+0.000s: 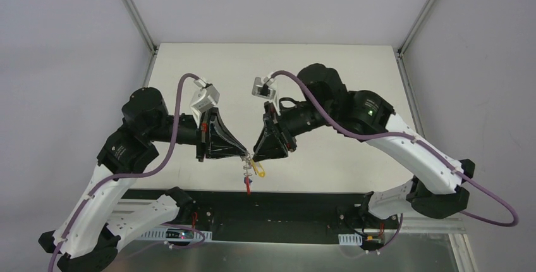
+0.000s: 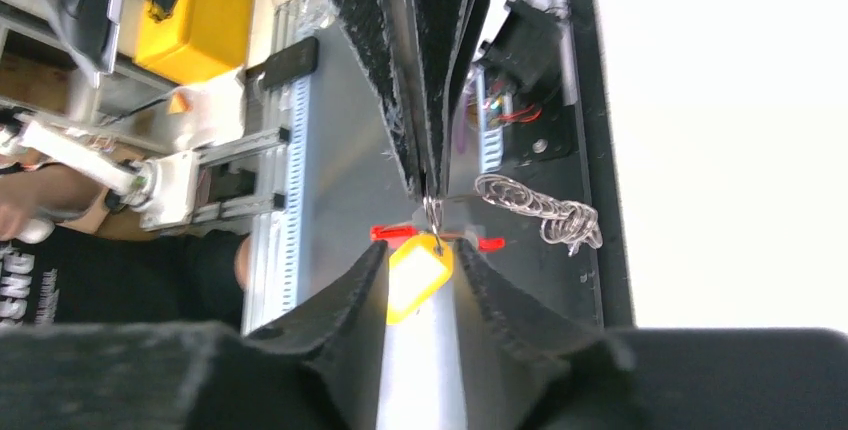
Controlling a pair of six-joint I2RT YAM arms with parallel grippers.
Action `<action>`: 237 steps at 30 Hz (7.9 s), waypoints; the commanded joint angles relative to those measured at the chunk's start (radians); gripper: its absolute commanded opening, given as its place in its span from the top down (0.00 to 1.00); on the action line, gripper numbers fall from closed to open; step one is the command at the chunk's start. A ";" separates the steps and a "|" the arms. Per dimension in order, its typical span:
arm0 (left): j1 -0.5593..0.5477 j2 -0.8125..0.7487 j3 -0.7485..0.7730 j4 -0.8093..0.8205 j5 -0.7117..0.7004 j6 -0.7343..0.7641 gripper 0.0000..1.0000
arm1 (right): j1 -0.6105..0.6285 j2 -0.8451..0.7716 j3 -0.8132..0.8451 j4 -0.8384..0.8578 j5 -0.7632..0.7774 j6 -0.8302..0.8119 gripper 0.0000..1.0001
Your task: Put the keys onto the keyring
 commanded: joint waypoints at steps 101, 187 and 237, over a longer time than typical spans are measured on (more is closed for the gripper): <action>-0.004 -0.381 -0.472 1.093 -0.315 -0.161 1.00 | 0.131 -0.222 -0.274 0.581 0.180 -0.318 0.99; -0.004 -0.396 -0.467 1.074 -0.313 -0.138 1.00 | 0.132 -0.155 -0.228 0.657 0.159 -0.193 0.99; -0.006 0.026 -0.123 0.217 0.217 -0.434 0.66 | 0.035 0.064 0.094 -0.112 -0.088 0.015 1.00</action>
